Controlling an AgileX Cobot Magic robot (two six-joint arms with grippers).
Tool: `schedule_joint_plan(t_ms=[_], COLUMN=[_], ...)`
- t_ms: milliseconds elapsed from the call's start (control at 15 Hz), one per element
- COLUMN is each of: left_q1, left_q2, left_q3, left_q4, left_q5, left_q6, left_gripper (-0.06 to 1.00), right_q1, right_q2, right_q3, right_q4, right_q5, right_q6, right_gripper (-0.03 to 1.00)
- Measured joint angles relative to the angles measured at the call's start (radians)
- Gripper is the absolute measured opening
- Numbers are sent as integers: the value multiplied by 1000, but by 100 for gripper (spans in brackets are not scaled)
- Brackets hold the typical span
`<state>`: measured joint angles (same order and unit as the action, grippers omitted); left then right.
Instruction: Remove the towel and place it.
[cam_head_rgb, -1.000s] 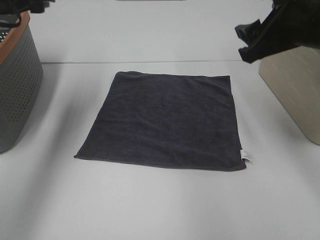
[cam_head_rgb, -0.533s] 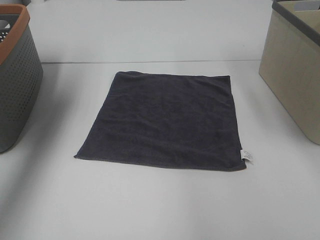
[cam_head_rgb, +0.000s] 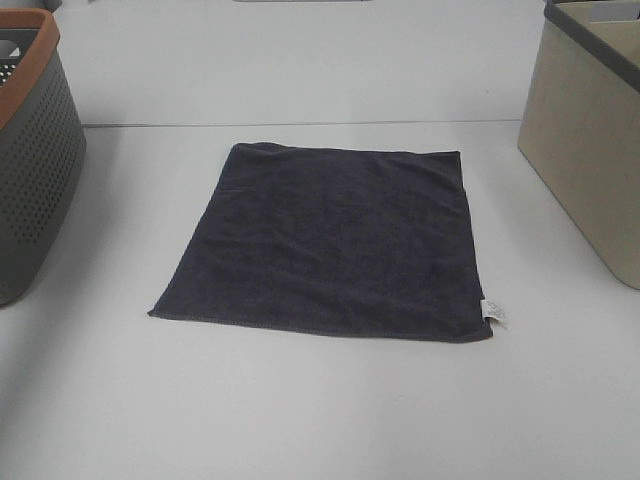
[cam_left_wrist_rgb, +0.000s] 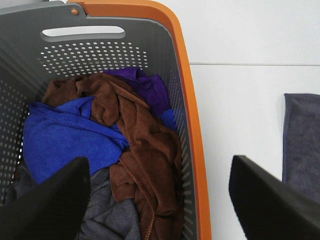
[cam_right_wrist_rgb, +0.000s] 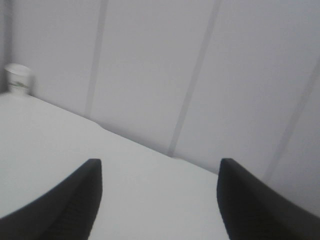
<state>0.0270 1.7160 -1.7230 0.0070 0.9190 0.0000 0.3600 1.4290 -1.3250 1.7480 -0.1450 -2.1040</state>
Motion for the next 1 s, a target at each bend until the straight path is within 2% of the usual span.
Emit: schedule_joint_plan(t_ms=[133, 200, 267, 400, 533, 600, 667, 733, 800, 1000], left_q1=[0, 0, 0, 0, 0, 0, 0, 0, 0, 0], left_q2=[0, 0, 0, 0, 0, 0, 0, 0, 0, 0], left_q3=[0, 0, 0, 0, 0, 0, 0, 0, 0, 0], left_q4=[-1, -1, -1, -1, -1, -1, -1, -1, -1, -1], left_q5=[5, 5, 7, 8, 8, 13, 32, 61, 94, 176], left_q6=[12, 12, 15, 15, 15, 15, 15, 11, 0, -7], left_gripper=[72, 72, 72, 72, 72, 72, 72, 72, 72, 73], right_q1=[1, 2, 3, 2, 3, 3, 3, 0, -7, -118], right_q2=[8, 11, 22, 48, 109, 143, 167, 183, 193, 229], right_q3=[-1, -2, -3, -37, -119, -166, -214, -258, -307, -436], right_q4=[-1, -11, -264, -771, -1349, -1597, -1761, -1864, -1904, -1812], right_q5=[259, 300, 408, 601, 792, 874, 939, 992, 1049, 1238], right_q6=[54, 84, 364, 801, 1339, 1579, 1741, 1845, 1916, 2059], right_gripper=[65, 65, 65, 65, 65, 65, 65, 65, 66, 69])
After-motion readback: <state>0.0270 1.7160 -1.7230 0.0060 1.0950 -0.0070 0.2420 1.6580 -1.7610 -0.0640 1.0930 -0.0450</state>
